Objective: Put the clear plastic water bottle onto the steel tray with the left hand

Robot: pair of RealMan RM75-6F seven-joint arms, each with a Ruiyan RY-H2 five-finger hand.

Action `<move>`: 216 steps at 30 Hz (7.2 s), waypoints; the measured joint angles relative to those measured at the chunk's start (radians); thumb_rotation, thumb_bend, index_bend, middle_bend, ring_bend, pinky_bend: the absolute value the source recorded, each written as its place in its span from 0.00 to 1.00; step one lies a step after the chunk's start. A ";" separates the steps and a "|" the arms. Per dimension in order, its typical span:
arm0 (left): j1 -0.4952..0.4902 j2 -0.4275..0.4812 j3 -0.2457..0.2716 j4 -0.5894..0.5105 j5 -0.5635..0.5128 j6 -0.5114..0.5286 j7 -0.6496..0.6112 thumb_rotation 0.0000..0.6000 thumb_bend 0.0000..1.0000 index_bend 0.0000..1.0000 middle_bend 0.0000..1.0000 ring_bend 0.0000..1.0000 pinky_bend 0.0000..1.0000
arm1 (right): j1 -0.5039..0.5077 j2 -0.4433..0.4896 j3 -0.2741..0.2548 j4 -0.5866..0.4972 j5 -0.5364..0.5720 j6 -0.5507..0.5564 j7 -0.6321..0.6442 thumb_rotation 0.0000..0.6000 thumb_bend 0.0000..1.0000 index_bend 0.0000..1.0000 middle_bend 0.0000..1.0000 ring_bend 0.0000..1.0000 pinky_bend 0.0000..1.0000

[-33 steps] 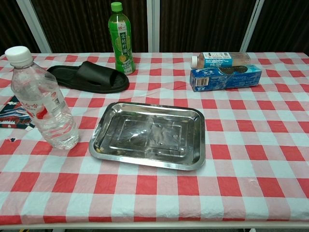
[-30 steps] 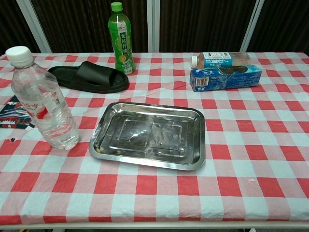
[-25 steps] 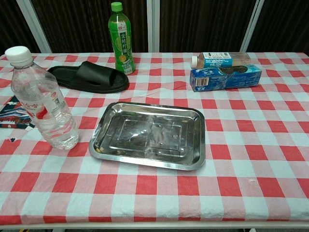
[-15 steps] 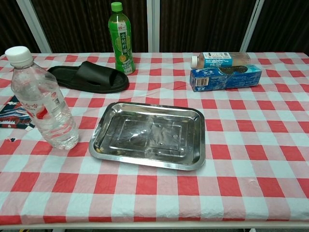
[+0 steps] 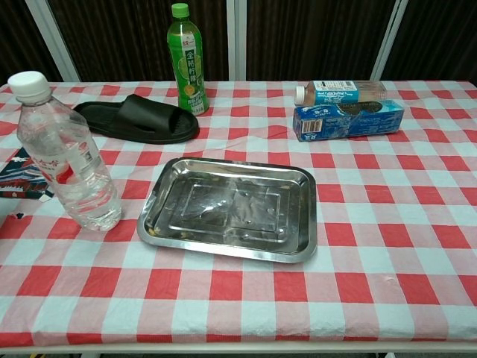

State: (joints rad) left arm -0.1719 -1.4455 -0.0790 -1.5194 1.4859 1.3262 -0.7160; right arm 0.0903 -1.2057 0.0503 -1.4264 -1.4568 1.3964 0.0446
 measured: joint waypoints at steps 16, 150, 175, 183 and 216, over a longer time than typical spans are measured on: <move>-0.105 -0.143 -0.023 0.038 0.002 -0.081 0.041 1.00 0.00 0.16 0.20 0.14 0.19 | 0.001 0.011 0.009 -0.005 0.014 -0.007 0.023 1.00 0.10 0.00 0.00 0.00 0.00; -0.430 -0.240 -0.166 0.045 -0.173 -0.223 0.230 1.00 0.24 0.59 0.68 0.55 0.54 | 0.006 0.019 0.024 0.022 0.045 -0.036 0.074 1.00 0.10 0.00 0.00 0.00 0.00; -0.434 -0.354 -0.141 0.163 -0.144 -0.207 0.205 1.00 0.21 0.53 0.66 0.54 0.53 | 0.009 0.015 0.028 0.034 0.062 -0.051 0.076 1.00 0.10 0.00 0.00 0.00 0.00; -0.436 -0.344 -0.141 0.159 -0.142 -0.229 0.183 1.00 0.09 0.27 0.45 0.41 0.44 | 0.009 0.016 0.028 0.032 0.062 -0.052 0.078 1.00 0.10 0.00 0.00 0.00 0.00; -0.426 -0.085 -0.333 -0.324 -0.220 -0.118 0.420 1.00 0.08 0.24 0.36 0.25 0.31 | 0.004 0.029 0.024 0.004 0.043 -0.033 0.080 1.00 0.10 0.00 0.00 0.00 0.00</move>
State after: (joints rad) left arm -0.5977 -1.5308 -0.4116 -1.8430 1.2655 1.2085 -0.2964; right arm 0.0940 -1.1763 0.0740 -1.4228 -1.4134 1.3635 0.1242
